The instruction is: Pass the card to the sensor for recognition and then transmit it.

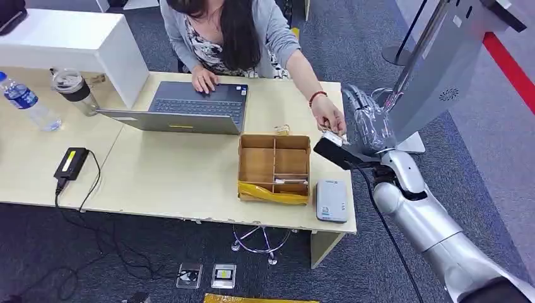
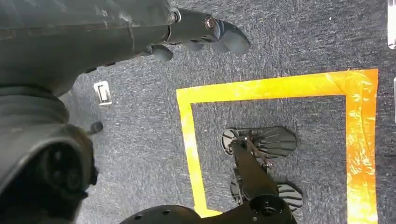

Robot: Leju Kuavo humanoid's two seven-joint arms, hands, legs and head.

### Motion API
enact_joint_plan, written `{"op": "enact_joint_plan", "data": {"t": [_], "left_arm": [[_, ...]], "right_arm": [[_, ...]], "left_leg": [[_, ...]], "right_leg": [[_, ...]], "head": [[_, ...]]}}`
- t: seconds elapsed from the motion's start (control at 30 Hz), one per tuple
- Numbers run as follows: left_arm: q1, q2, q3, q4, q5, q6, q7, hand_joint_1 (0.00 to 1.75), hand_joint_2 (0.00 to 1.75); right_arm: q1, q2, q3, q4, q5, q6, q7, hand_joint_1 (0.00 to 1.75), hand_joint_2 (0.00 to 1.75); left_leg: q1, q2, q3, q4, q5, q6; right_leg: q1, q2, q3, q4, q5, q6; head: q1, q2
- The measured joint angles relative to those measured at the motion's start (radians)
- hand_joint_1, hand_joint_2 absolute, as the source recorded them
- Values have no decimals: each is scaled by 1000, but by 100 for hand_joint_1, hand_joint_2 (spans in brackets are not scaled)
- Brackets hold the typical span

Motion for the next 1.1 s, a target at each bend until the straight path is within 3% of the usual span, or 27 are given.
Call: {"op": "enact_joint_plan", "data": {"t": [0.13,0.17,0.2,1.1], "left_arm": [[-1,3,0,0,-4,-2,0,0,0],[-1,5,0,0,-7,-3,0,0,0],[-2,5,0,0,-8,-5,0,0,0],[-3,1,0,0,10,2,0,0,0]], "right_arm": [[0,1,0,0,-7,-10,-3,0,175],[0,1,0,0,-7,-12,-3,61,175],[0,1,0,0,-8,-15,-3,175,175],[-5,2,-1,-16,35,21,0,175,175]], "left_leg": [[0,0,0,0,0,0],[0,0,0,0,0,0],[0,0,0,0,0,0],[0,0,0,0,0,0]], "right_leg": [[0,0,0,0,0,0],[0,0,0,0,0,0],[0,0,0,0,0,0],[0,0,0,0,0,0]], "head": [[0,0],[0,0],[0,0],[0,0]]}}
